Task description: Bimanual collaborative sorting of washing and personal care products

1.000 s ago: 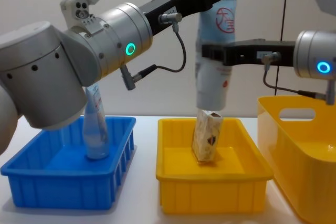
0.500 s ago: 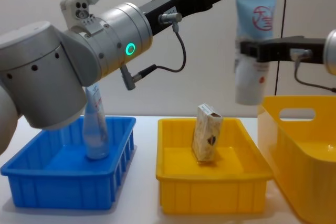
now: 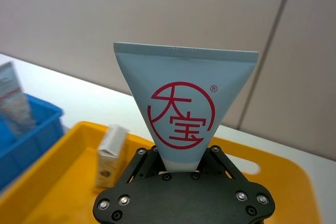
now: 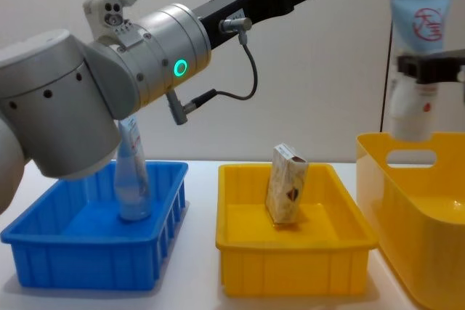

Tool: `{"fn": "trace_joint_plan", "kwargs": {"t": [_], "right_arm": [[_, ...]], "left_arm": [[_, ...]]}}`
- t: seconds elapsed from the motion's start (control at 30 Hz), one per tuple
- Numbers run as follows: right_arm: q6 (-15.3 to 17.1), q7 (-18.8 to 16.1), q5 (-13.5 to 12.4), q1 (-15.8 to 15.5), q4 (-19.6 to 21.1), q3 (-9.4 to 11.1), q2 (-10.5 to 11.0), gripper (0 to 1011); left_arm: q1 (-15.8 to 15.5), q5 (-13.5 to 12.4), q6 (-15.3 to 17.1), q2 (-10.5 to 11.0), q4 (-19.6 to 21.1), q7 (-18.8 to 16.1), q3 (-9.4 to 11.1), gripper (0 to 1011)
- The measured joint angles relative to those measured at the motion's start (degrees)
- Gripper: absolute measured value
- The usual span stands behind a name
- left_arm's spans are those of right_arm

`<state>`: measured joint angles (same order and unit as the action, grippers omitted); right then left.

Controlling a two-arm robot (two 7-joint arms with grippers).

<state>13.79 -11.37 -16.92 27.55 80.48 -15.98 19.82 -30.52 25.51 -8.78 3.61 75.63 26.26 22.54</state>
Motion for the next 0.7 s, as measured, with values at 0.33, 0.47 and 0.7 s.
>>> {"fn": "trace_joint_plan", "kwargs": {"t": [0.33,0.47,0.7], "right_arm": [[1.8,5.0,1.9,-0.9,-0.1,2.9,1.1,485],[2.5,6.9,2.7,-1.0,-0.7,4.2,1.7,629],[3.1,8.6,3.5,-1.0,-1.5,5.3,2.2,847]], "left_arm": [[0.0,0.0,0.0,0.0,0.0,0.0,0.0,1001],[0.0,0.0,0.0,0.0,0.0,0.0,0.0,1002],[0.0,0.0,0.0,0.0,0.0,0.0,0.0,1001]]}}
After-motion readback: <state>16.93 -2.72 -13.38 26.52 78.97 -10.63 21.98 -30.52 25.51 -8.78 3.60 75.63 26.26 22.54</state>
